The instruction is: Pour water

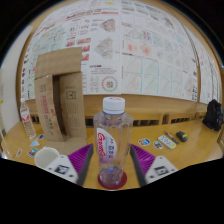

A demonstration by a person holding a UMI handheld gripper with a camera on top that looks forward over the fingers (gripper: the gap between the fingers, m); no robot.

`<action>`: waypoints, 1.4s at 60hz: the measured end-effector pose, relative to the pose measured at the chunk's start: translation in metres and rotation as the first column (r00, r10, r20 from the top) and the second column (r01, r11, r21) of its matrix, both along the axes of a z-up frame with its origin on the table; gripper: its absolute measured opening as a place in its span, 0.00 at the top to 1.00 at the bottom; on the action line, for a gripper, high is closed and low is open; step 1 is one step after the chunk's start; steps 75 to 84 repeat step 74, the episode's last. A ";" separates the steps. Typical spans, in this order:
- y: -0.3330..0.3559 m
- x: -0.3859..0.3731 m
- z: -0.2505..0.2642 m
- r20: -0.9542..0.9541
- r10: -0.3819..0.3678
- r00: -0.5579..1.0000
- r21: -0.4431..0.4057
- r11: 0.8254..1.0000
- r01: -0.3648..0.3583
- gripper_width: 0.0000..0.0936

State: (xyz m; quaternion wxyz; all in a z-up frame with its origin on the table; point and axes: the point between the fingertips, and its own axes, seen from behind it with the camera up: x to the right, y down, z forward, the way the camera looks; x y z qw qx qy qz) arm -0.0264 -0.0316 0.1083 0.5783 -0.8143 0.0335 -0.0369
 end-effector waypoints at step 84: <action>-0.485 -0.091 0.139 0.083 -0.134 0.987 -0.104 0.984 0.142 0.09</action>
